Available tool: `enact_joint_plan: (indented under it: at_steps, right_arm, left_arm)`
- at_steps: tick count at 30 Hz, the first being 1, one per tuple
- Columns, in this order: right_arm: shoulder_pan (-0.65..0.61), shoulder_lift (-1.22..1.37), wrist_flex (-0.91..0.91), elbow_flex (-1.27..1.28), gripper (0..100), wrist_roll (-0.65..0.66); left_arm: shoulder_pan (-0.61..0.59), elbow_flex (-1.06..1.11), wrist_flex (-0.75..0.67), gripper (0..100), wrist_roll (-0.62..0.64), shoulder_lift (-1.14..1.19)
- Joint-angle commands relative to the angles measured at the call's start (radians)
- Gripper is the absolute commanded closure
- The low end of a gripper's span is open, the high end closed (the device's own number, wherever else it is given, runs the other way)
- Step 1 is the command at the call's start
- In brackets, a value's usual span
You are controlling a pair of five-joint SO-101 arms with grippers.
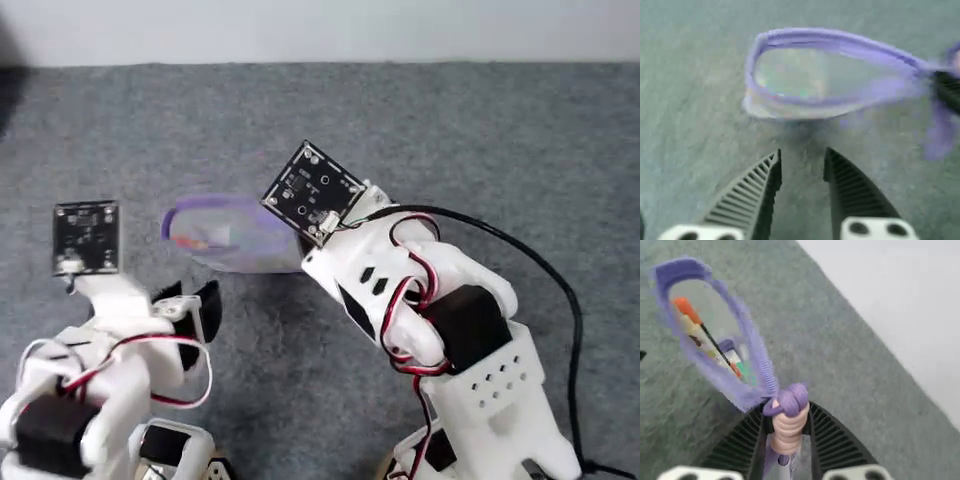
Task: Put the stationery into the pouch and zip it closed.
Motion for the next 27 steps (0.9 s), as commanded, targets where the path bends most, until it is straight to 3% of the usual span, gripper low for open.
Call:
enact_joint_plan:
  at_steps: [1,10,19,27]
  right_arm:
    - [-0.002,-0.036,0.064,-0.058,99.1,-0.035]
    - [-0.001,-0.084,0.22,-0.061,99.1,-0.038]
    - [0.028,-0.094,0.337,-0.061,99.1,-0.058]
    - [0.137,-0.096,0.449,-0.061,99.1,-0.089]
  left_arm:
    - [-0.075,0.038,-0.055,89,-0.011,-0.003]
    - [-0.075,0.13,-0.367,89,-0.008,0.011]
    - [0.137,0.054,-0.58,89,0.083,0.255]
    - [0.275,-0.116,-0.634,89,0.087,0.454]
